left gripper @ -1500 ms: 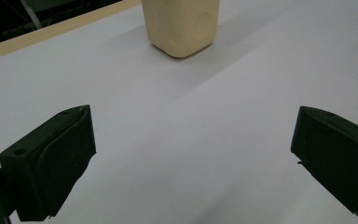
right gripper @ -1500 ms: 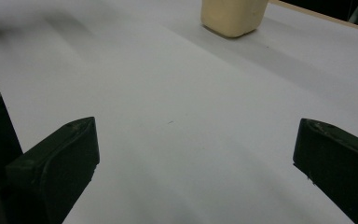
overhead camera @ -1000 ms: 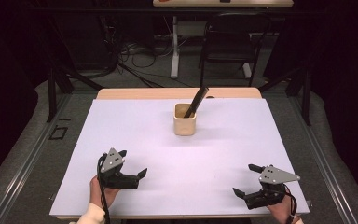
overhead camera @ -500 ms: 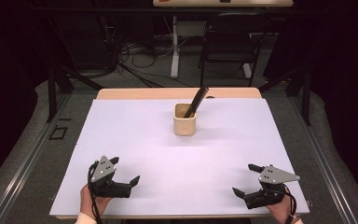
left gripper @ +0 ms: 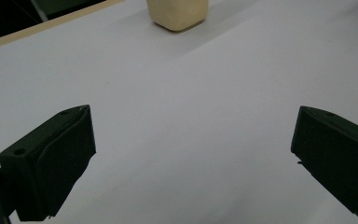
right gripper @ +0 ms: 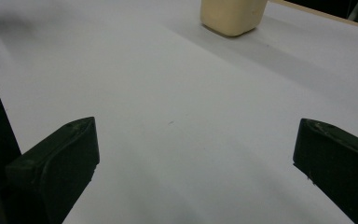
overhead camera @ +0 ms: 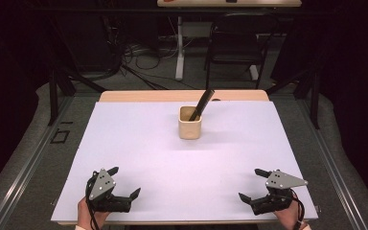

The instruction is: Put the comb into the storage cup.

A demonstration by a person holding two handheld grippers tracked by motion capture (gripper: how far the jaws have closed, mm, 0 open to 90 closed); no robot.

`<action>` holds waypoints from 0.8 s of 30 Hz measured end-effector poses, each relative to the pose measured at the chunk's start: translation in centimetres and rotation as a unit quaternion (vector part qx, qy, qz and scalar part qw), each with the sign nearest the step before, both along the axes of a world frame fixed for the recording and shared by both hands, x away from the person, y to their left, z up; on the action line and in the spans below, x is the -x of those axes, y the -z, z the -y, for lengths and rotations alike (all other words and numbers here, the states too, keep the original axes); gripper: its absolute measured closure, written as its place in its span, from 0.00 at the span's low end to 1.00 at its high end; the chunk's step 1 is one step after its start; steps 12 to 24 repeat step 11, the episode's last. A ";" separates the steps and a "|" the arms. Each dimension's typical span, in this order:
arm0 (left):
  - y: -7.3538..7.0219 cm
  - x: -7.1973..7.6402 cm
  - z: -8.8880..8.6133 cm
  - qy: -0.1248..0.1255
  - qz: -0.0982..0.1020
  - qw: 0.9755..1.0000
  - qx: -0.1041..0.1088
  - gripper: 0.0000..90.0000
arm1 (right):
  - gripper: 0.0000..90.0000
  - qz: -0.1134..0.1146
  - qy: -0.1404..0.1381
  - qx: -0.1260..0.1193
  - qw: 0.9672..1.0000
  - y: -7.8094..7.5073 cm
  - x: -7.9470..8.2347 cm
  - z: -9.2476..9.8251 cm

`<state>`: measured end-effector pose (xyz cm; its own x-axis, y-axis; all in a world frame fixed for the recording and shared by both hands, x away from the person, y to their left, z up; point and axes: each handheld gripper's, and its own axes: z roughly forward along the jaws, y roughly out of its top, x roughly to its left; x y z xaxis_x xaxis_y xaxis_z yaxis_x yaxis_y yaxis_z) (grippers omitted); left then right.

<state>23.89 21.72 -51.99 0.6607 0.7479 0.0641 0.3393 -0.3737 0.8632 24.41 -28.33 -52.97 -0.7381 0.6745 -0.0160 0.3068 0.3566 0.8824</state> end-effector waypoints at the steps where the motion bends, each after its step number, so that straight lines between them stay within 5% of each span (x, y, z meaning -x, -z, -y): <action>1: 0.1 0.1 -0.1 0.000 0.000 1.000 0.002 0.00 | 0.00 0.000 0.000 0.001 1.000 0.0 0.0 0.0; 24: 0.5 0.6 -0.4 -0.003 -0.003 1.000 0.007 0.00 | 0.00 0.001 0.000 0.001 1.000 0.0 0.0 0.0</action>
